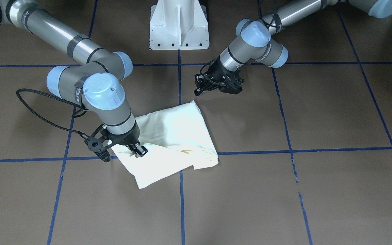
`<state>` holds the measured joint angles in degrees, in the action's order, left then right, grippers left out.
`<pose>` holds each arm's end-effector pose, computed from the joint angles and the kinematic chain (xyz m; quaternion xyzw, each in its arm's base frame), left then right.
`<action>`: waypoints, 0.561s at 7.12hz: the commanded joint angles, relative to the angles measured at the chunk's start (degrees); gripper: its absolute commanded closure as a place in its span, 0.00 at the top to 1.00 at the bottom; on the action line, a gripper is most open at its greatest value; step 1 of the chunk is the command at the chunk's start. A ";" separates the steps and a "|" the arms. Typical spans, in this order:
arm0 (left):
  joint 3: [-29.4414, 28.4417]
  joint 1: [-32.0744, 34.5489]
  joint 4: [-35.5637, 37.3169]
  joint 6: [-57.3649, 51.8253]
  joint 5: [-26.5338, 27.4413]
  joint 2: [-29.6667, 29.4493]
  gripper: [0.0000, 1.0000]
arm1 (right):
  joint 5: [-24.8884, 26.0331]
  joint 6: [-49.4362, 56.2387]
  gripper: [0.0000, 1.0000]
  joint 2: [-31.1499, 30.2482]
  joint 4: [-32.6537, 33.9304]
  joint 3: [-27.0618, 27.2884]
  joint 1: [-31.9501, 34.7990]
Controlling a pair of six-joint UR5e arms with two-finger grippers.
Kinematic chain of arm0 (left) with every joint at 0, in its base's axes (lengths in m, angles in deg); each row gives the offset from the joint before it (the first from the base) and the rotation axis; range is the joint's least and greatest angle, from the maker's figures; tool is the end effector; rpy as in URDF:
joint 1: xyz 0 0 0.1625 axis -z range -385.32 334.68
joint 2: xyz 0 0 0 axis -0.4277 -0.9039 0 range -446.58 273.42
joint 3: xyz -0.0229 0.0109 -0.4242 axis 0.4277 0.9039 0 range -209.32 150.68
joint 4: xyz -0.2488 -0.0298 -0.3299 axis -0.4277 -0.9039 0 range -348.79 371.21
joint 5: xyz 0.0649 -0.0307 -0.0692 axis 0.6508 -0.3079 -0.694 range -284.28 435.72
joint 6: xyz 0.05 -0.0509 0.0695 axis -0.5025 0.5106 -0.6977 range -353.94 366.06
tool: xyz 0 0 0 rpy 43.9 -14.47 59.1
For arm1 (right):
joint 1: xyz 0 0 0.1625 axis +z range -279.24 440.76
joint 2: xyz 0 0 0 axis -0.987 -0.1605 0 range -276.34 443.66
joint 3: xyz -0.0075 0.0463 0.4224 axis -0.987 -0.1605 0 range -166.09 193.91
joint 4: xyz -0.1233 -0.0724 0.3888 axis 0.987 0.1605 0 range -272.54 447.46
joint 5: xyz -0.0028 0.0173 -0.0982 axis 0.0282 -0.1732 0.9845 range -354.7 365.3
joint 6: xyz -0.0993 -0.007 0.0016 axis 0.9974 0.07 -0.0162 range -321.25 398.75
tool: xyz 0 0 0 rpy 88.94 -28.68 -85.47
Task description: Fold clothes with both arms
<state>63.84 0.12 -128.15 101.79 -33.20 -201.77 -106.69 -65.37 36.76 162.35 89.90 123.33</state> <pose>0.5339 -0.3659 0.2834 -0.0202 0.6316 -0.1070 0.7676 -0.5014 -0.5909 0.2788 -0.0806 -0.4014 0.3686 0.8346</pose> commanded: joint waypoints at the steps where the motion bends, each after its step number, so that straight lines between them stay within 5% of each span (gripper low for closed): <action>1: 2.30 2.23 7.14 -0.01 0.53 -2.37 0.00 | -4.77 5.84 1.00 -0.03 0.26 2.13 4.16; 2: 1.60 2.24 7.60 -0.10 3.33 -3.18 0.00 | -8.04 5.86 1.00 -0.38 0.26 3.45 5.06; 4: -2.78 2.42 7.61 -0.10 5.37 -6.87 0.00 | -3.18 5.07 0.99 -1.34 0.61 7.13 1.05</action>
<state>63.43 2.39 -120.75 101.74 -29.14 -206.69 -112.11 -59.92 36.08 162.66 94.62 126.52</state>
